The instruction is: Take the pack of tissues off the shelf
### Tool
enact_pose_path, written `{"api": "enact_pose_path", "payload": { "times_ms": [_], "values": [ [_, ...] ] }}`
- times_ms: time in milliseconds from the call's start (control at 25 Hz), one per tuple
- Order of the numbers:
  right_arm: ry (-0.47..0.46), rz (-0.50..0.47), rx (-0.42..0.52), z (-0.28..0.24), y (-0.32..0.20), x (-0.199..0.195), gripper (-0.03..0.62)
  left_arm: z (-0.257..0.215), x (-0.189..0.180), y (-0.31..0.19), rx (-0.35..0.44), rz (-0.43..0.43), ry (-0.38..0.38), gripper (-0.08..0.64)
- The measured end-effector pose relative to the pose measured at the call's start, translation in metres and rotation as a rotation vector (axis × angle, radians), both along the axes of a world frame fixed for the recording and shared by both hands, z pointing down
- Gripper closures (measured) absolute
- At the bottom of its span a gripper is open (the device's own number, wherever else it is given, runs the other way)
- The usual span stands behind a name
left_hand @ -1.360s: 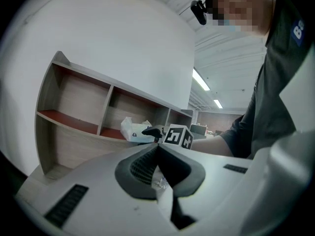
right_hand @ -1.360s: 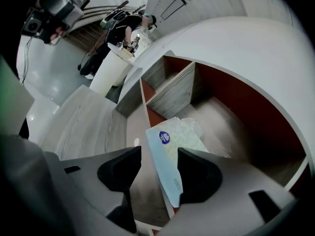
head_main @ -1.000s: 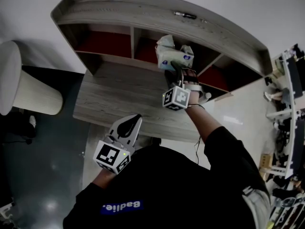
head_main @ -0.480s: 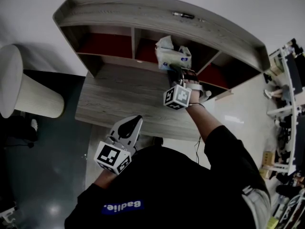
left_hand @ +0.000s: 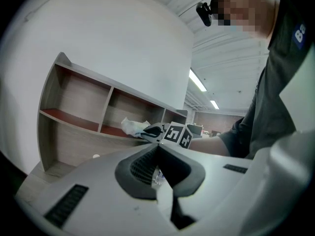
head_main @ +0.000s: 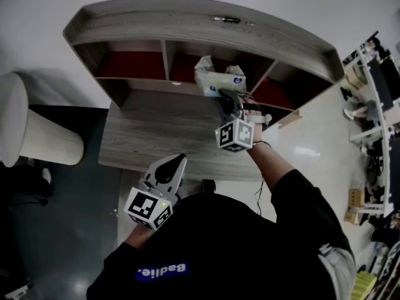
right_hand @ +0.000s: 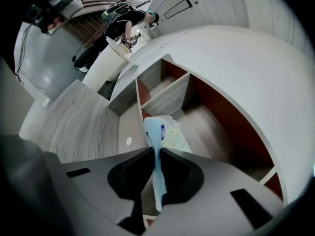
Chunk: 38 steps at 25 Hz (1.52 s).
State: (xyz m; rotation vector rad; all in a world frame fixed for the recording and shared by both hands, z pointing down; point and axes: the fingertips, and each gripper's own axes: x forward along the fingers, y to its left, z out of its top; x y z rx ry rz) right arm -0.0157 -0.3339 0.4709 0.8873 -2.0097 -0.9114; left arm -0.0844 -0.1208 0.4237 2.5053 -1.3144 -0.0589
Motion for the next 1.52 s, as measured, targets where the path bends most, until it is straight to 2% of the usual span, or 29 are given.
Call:
{"api": "enact_pose_path", "payload": {
  "times_ms": [400, 680, 1040, 1240, 1360, 1520],
  "values": [
    [-0.166, -0.074, -0.025, -0.038, 0.05, 0.004, 0.534, -0.008, 0.009, 0.002, 0.012, 0.044, 0.0, 0.557],
    [-0.355, -0.1, -0.132, -0.061, 0.08, 0.013, 0.534, -0.011, 0.015, 0.001, 0.02, 0.073, -0.002, 0.558],
    [-0.542, -0.171, -0.273, -0.071, 0.116, 0.018, 0.534, -0.014, 0.021, 0.002, 0.035, 0.1, -0.001, 0.558],
    [-0.657, -0.18, -0.356, -0.07, 0.128, 0.018, 0.534, -0.017, 0.023, 0.002, 0.038, 0.106, 0.003, 0.558],
    [-0.703, -0.179, -0.398, -0.068, 0.135, 0.017, 0.534, -0.019, 0.023, 0.001, 0.04, 0.109, 0.003, 0.558],
    [-0.72, -0.205, -0.402, -0.073, 0.146, 0.011, 0.534, -0.022, 0.02, 0.0, 0.046, 0.104, 0.006, 0.558]
  ]
}}
